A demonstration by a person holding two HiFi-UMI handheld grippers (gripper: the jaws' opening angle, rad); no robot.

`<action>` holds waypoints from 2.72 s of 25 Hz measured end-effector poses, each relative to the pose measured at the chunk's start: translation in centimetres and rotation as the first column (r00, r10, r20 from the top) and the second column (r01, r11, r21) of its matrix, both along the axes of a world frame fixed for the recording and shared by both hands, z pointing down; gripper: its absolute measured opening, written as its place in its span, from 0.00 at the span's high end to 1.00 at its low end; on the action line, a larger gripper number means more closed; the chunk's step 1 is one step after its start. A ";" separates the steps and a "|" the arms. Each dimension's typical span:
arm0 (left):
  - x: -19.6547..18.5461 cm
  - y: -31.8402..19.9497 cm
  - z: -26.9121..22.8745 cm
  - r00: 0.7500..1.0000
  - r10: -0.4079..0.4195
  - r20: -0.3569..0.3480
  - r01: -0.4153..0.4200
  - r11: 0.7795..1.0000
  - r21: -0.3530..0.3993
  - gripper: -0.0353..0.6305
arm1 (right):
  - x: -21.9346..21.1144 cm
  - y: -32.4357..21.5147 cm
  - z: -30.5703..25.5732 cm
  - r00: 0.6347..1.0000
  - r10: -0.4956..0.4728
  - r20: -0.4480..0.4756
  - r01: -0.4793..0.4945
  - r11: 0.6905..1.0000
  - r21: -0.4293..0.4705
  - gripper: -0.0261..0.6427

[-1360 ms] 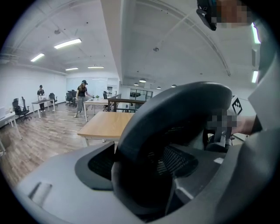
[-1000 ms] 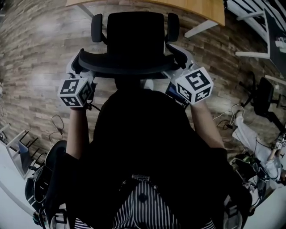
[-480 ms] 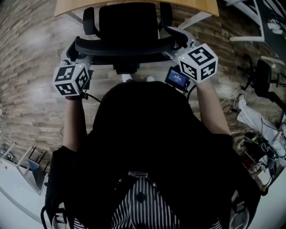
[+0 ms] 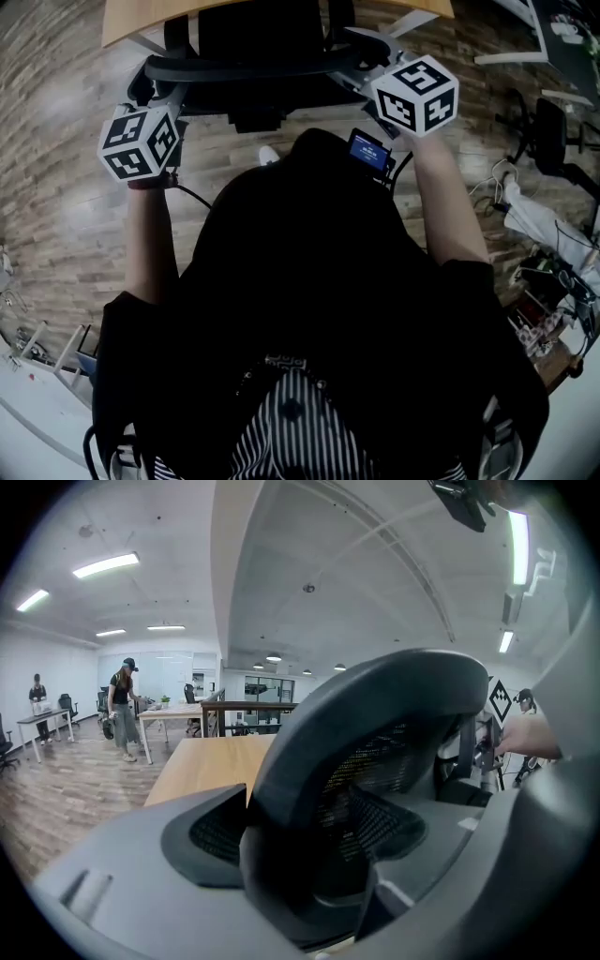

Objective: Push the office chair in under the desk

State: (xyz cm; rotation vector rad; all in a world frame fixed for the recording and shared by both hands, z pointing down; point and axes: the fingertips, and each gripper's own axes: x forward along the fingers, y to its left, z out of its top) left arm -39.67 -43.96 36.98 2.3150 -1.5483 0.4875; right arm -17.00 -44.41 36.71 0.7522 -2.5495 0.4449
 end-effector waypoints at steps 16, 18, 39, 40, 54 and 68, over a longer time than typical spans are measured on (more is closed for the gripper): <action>-0.3 -3.1 -0.4 1.000 -0.007 0.019 0.006 0.999 0.046 0.45 | -0.5 -2.9 -0.1 1.000 -0.009 0.007 0.009 1.000 -0.012 0.55; -0.3 -4.5 -0.3 1.000 -0.015 0.011 0.015 0.999 0.036 0.45 | -0.5 -4.3 0.1 1.000 -0.021 -0.010 0.021 1.000 -0.018 0.55; 0.0 -12.4 0.1 0.998 -0.053 0.028 0.053 0.999 0.003 0.45 | -0.4 -12.9 0.8 0.992 -0.123 -0.015 0.122 0.992 -0.023 0.57; -0.1 -12.7 0.0 0.998 -0.055 0.027 0.055 0.998 0.008 0.45 | -0.5 -13.3 0.7 0.992 -0.123 -0.012 0.122 0.992 -0.018 0.58; -1.3 -18.7 0.2 0.988 -0.154 -0.013 0.155 0.986 0.058 0.44 | -1.4 -19.7 1.0 0.983 -0.181 -0.003 0.181 0.983 0.036 0.62; -4.6 -23.9 -0.2 0.984 -0.176 -0.023 0.177 0.981 0.085 0.43 | -4.3 -25.2 0.6 0.992 -0.126 0.018 0.125 0.990 0.069 0.61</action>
